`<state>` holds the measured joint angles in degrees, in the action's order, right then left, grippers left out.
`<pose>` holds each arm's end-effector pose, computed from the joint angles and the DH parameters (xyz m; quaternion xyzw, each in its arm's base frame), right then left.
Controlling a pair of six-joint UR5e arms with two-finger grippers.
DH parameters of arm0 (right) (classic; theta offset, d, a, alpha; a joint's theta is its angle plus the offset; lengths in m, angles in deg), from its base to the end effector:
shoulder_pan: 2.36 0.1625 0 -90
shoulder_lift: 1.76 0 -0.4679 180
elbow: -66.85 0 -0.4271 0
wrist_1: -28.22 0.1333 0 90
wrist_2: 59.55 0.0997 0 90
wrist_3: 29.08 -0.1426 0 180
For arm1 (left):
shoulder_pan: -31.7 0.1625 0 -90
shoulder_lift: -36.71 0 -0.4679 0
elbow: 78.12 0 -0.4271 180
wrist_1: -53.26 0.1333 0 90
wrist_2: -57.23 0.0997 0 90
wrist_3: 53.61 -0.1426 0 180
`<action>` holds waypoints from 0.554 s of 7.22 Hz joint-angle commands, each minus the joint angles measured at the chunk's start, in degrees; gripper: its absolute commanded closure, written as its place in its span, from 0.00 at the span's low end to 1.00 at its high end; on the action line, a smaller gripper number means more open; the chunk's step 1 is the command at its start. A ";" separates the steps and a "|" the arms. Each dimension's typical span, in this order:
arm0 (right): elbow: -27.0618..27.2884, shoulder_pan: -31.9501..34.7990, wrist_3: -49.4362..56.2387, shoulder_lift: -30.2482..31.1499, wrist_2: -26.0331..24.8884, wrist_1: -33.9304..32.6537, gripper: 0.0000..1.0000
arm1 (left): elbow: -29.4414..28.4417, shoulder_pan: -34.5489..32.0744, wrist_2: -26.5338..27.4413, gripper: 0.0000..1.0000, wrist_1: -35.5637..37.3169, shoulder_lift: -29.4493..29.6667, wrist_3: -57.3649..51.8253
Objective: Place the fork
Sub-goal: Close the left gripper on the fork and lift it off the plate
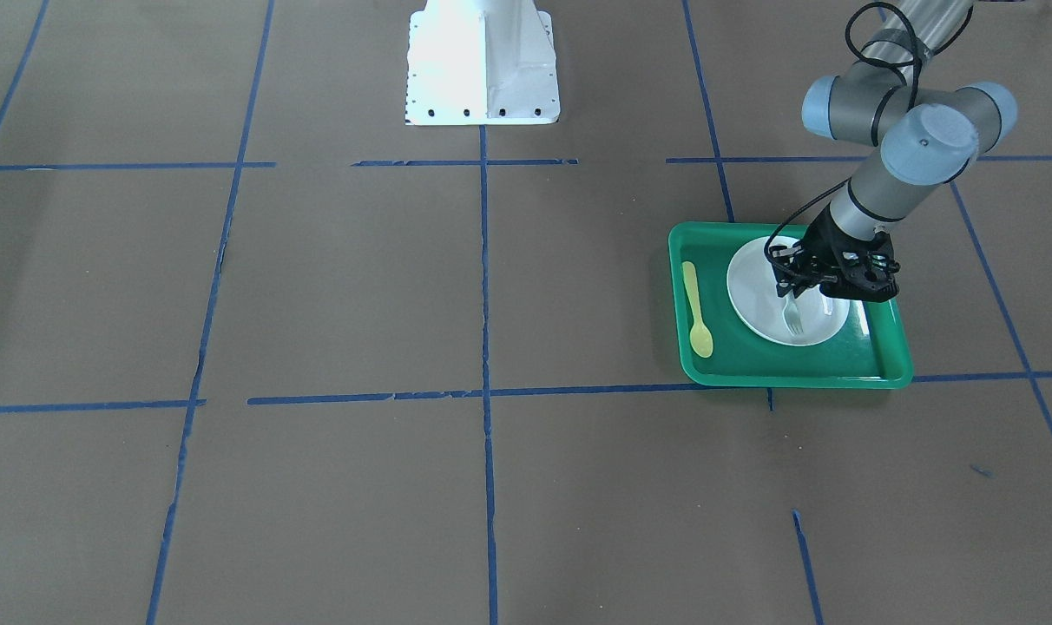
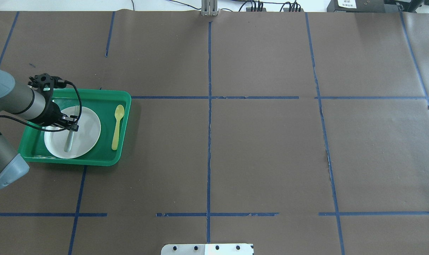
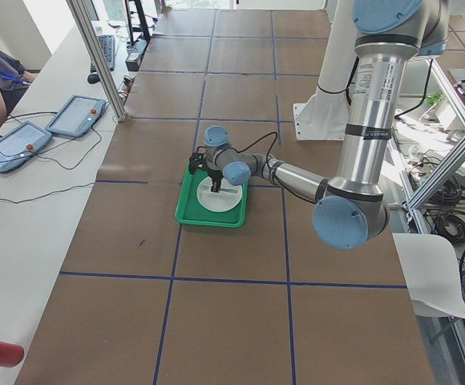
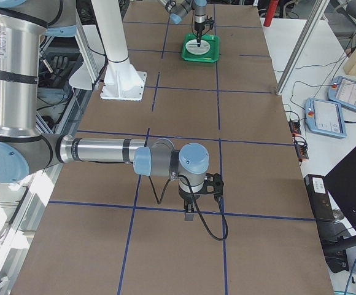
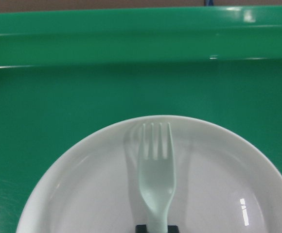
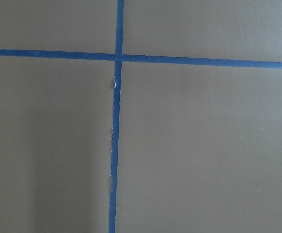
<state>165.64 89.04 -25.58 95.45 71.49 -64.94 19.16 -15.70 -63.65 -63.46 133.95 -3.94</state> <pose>0.0510 -0.4638 0.7252 0.0021 -0.3507 -0.0123 0.9364 0.3809 -0.5030 0.5459 0.0556 0.4174 0.0380 0.9062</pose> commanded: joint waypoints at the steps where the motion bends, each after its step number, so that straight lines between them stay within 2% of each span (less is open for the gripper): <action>1: 0.00 0.00 0.02 0.00 0.00 0.00 0.00 | 1.08 -3.12 -0.14 1.00 0.26 -1.87 -4.71; 3: 0.00 0.00 -0.07 0.00 0.00 0.00 0.00 | -1.20 -7.87 -0.05 1.00 -0.35 -4.16 -10.98; 4: 0.00 0.00 -0.07 0.00 0.00 0.00 0.00 | -2.86 -8.24 -0.05 1.00 -0.44 -4.16 -11.08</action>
<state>165.64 89.04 -25.62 95.45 71.49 -64.94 18.10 -22.65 -63.73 -63.72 130.21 -13.64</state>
